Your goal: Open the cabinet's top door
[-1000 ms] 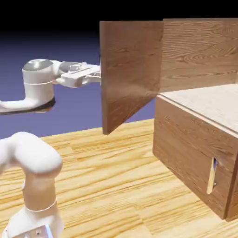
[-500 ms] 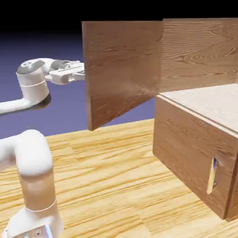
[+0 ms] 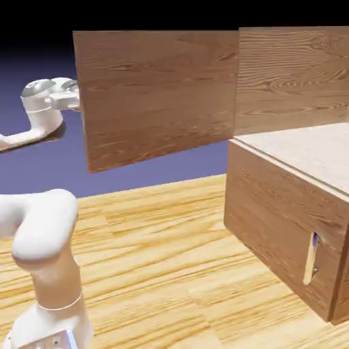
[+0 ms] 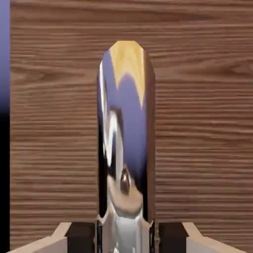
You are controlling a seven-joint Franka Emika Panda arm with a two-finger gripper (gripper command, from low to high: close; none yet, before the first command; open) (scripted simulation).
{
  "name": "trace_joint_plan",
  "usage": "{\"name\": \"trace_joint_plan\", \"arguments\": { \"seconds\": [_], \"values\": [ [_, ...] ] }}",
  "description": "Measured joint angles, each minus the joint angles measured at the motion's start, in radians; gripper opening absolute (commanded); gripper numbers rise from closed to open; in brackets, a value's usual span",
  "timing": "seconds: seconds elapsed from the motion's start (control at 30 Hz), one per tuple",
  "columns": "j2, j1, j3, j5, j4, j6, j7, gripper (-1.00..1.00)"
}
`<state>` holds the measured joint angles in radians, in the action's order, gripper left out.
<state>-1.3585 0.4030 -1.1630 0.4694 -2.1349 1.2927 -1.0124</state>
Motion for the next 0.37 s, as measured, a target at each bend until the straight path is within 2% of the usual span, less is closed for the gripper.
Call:
{"name": "trace_joint_plan", "arguments": {
  "seconds": [0.37],
  "values": [
    [-0.006, 0.298, -0.107, -0.044, 0.398, -0.279, -0.077, -1.00]
  ]
}}
